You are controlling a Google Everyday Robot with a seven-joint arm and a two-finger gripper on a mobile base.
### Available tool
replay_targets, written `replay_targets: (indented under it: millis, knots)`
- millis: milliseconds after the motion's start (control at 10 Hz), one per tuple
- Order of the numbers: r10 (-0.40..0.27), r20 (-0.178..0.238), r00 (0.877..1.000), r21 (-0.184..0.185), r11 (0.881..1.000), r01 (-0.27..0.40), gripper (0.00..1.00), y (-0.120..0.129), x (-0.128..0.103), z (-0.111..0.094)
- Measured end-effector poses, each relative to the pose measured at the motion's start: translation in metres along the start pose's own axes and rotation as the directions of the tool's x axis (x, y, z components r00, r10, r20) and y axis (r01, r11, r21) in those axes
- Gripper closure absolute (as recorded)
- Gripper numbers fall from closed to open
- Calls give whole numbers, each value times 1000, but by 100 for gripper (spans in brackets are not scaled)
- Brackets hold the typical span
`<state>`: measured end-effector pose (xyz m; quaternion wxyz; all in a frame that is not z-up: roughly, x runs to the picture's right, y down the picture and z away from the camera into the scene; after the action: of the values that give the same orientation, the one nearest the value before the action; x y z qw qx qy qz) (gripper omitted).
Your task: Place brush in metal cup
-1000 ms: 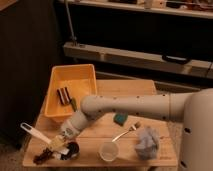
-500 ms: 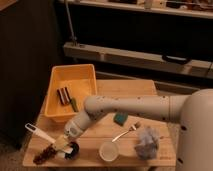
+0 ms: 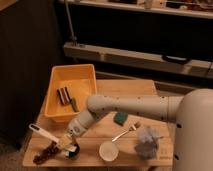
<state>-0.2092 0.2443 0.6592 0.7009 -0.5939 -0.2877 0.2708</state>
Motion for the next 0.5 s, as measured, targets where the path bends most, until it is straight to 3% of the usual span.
replay_targets:
  millis: [500]
  knots:
    - [-1,-3,1000,-1,1000,1,98,-1,-6,-4]
